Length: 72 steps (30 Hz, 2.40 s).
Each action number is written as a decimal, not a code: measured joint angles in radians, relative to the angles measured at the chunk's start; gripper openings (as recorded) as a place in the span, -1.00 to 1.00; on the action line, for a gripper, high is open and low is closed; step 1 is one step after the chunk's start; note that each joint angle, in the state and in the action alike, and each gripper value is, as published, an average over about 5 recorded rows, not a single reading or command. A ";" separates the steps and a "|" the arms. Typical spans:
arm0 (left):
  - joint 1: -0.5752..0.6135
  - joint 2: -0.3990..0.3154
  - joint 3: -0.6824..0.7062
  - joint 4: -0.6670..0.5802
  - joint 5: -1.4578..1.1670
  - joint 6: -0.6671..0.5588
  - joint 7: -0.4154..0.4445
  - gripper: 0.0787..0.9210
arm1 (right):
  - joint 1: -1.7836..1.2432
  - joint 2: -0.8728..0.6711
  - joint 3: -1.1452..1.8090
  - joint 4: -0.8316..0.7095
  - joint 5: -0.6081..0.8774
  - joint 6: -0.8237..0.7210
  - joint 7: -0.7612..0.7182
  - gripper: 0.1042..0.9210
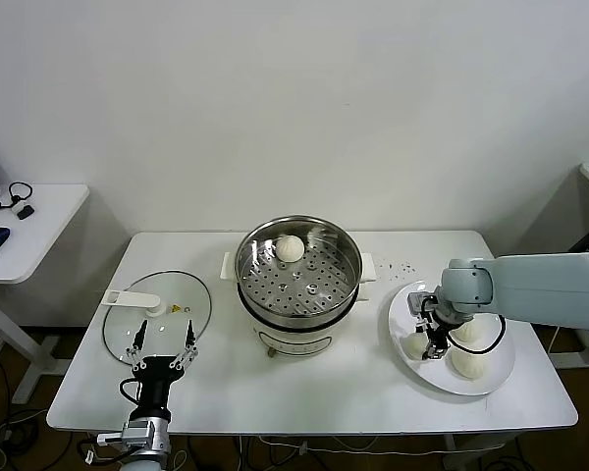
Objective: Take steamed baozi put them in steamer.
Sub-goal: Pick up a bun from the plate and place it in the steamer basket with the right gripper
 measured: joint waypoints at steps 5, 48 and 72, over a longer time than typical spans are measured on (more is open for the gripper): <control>-0.003 0.000 0.003 -0.002 0.001 0.003 0.001 0.77 | 0.081 0.014 -0.046 0.032 0.025 0.014 -0.020 0.12; -0.003 0.000 -0.007 -0.030 -0.008 0.019 0.022 0.77 | 0.428 0.459 0.075 -0.047 0.412 -0.025 -0.077 0.14; -0.009 0.002 -0.017 -0.013 -0.001 0.013 0.029 0.77 | 0.172 0.759 0.163 -0.342 0.424 -0.074 -0.084 0.14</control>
